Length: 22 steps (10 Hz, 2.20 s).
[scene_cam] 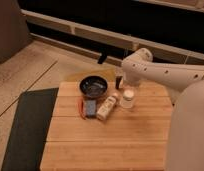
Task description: Place the ceramic cup over the eraser
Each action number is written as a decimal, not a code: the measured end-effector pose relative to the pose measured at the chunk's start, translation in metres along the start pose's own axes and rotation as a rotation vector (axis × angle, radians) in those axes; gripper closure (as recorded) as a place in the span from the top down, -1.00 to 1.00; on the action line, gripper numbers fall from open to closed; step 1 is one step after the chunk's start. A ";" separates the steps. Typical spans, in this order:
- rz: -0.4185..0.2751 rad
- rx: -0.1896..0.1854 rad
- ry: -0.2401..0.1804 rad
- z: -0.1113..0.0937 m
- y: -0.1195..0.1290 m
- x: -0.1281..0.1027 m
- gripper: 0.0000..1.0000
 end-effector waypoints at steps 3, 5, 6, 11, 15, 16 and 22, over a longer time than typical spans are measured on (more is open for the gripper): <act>0.021 0.026 0.027 0.023 -0.010 0.000 0.30; 0.029 0.025 0.050 0.040 -0.011 0.000 0.30; 0.029 0.023 0.059 0.046 -0.010 0.001 0.30; 0.060 0.036 0.152 0.080 -0.020 0.014 0.30; 0.055 0.069 0.154 0.090 -0.027 0.007 -0.34; 0.052 0.076 0.155 0.091 -0.028 0.007 -0.54; 0.083 0.073 0.139 0.071 -0.028 -0.002 -1.00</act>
